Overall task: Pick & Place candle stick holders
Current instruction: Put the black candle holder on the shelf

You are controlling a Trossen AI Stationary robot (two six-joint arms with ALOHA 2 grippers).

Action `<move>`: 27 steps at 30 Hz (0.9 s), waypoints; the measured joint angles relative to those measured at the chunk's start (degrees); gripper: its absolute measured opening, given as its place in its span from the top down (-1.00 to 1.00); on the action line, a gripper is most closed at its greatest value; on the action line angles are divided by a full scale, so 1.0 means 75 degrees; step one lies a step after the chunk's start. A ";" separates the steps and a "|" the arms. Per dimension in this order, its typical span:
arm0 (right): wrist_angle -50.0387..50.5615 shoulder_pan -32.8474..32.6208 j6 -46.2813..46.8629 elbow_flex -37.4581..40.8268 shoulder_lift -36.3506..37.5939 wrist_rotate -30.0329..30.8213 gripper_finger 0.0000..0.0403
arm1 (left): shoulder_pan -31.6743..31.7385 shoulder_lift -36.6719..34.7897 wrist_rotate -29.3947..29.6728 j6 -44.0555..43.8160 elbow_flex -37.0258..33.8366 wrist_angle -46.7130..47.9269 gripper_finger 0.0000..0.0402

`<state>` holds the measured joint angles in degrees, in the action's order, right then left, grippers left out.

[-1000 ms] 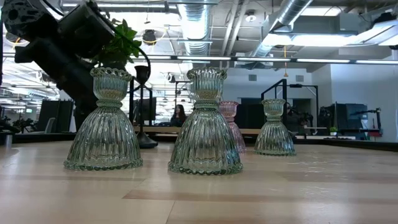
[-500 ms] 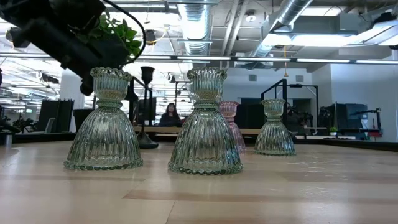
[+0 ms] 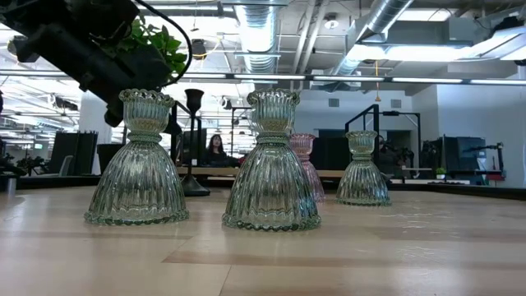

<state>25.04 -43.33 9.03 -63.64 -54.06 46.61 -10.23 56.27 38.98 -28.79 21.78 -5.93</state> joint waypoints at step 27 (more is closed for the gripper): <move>-0.0055 0.0003 0.0001 0.0003 0.0002 0.0254 1.00 | 0.0470 0.1820 -0.0972 0.0393 0.0003 -0.2659 -0.13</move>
<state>24.62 -43.31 9.04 -63.61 -54.04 48.51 -6.70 69.92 31.69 -25.84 21.80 -25.87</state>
